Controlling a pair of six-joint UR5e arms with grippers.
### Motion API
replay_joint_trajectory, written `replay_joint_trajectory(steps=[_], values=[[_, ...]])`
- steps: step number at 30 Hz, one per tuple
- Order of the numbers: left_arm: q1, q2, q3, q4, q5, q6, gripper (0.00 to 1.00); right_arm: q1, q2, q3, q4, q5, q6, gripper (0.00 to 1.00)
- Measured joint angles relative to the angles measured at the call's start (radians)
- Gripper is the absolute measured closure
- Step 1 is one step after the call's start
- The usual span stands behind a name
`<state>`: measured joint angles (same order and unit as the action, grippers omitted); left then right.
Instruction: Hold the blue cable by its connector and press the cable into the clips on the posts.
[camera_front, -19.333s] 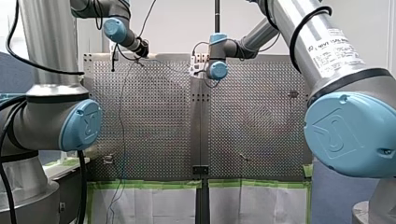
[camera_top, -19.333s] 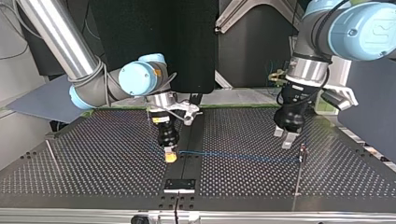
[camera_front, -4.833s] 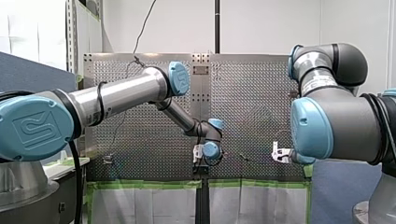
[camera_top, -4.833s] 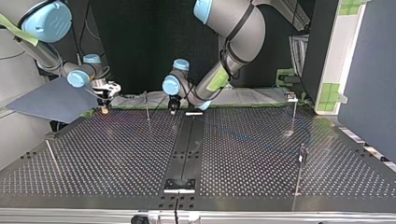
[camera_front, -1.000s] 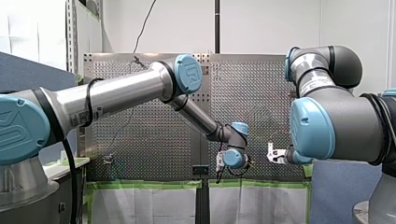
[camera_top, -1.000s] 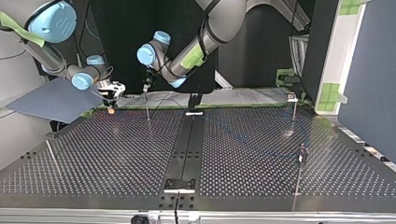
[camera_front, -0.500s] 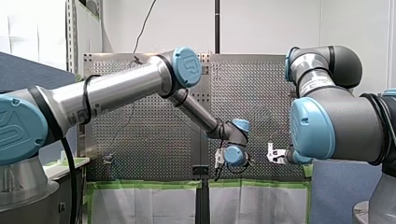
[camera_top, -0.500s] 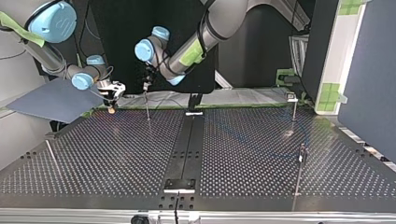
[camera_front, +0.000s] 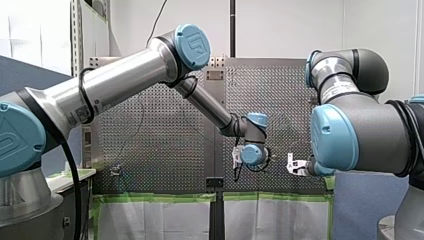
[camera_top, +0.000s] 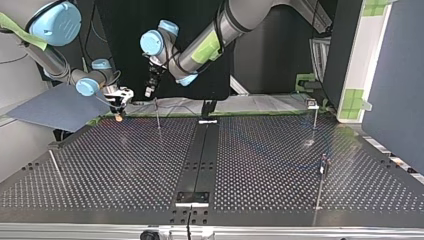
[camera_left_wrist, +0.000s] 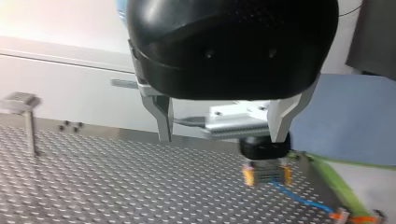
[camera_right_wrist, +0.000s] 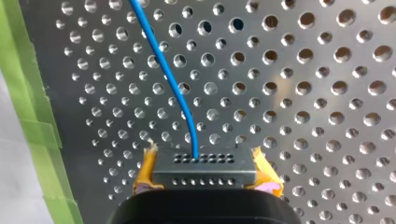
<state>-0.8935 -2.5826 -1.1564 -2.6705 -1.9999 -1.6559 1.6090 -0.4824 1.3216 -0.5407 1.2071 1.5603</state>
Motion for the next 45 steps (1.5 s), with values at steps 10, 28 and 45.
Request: replay_joint_trajectory(steps=[10,28,45], values=[[-0.004,0.098,-0.098,0.069,-0.003,-0.033,0.0,0.005,0.0,0.0,0.0,-0.005,0.0,1.0],[-0.001,0.271,-0.271,0.162,0.002,-0.074,0.0,0.021,0.0,0.0,0.007,-0.021,0.002,1.0],[0.0,0.447,-0.448,0.226,0.009,-0.107,0.0,0.029,0.0,0.0,0.007,-0.021,0.002,1.0]])
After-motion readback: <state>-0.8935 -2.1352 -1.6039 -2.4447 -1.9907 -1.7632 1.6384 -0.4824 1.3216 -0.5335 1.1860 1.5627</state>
